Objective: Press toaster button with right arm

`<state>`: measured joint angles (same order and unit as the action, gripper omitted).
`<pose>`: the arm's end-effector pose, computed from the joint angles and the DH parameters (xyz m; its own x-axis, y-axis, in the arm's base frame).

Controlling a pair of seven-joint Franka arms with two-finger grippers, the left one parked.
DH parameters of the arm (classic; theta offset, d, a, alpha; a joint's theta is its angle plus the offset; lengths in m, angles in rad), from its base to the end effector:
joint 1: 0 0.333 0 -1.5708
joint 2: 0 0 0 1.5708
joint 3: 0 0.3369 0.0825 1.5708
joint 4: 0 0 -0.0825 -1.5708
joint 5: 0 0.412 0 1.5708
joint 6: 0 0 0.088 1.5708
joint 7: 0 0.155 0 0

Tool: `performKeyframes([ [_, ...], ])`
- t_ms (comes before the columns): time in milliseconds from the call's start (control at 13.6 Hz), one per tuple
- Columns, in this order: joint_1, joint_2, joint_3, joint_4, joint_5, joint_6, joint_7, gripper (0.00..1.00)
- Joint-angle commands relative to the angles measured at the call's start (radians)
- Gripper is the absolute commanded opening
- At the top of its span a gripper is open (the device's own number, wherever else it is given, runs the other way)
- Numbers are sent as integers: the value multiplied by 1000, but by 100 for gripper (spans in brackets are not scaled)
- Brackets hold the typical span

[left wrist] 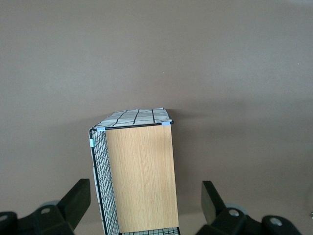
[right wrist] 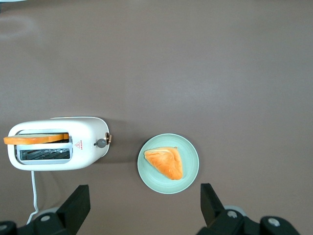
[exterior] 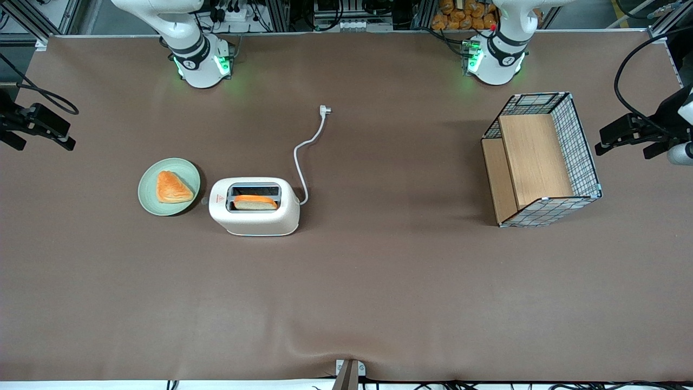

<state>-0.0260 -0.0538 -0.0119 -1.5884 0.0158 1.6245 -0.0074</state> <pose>0.5742 -0.0196 0.6247 0.9955 -0.0312 0.0899 -0.0299 -0.9994 -0.0158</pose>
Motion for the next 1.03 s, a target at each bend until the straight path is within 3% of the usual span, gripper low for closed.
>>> performKeyframes([
  [0,-3,-6,4,-5,-19,-5,18,100],
  [955,0,-8,4,-5,-20,-17,12,100],
])
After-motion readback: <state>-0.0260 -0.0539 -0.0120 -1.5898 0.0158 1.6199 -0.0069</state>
